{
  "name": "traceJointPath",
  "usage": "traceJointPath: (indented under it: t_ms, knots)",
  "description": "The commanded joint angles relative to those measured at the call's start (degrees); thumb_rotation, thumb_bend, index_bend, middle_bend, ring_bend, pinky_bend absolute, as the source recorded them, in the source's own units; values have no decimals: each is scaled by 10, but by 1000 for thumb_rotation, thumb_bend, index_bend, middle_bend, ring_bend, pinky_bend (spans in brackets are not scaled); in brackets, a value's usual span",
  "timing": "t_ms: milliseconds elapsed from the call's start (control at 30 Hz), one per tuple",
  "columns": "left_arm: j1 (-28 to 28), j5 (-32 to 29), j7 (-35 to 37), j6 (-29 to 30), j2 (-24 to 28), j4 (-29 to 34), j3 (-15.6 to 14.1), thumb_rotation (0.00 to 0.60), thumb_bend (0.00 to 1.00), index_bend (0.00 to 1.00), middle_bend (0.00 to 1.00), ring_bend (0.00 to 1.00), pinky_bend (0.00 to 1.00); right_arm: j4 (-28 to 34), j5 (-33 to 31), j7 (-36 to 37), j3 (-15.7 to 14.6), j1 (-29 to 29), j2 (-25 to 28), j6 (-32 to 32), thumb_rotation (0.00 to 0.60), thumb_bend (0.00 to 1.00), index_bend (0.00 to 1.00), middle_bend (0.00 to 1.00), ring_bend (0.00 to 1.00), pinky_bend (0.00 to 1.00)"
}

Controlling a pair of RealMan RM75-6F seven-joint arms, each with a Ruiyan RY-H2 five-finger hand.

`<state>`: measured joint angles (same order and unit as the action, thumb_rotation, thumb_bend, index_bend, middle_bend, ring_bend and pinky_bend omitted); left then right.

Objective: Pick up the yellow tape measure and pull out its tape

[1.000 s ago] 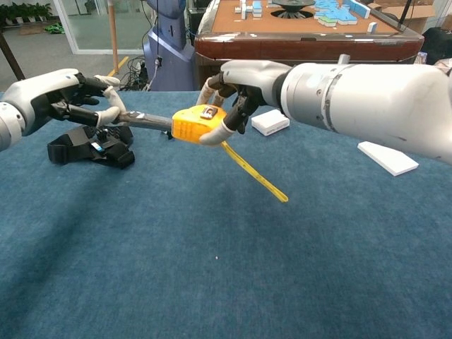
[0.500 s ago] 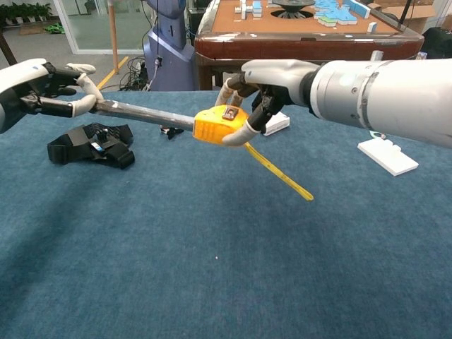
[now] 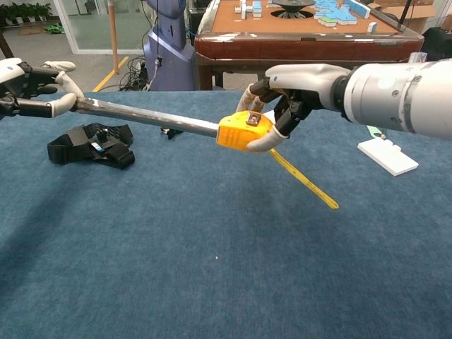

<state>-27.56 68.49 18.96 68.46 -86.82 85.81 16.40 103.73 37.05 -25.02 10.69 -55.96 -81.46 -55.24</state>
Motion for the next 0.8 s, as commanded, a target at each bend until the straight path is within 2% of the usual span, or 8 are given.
traceJointPath:
  t_ms: [33,800]
  knots:
    - [3,3,5,3,0,-5,1,600,551,535,39,0,0,6,9,9,-7,10,11,2,600,780,745,704,619,359]
    - [21,-17,1,-10,24,-14,2,600,551,529,38,0,0,38,103,60,-58,89,82,-6,600,780,753,709,627,359]
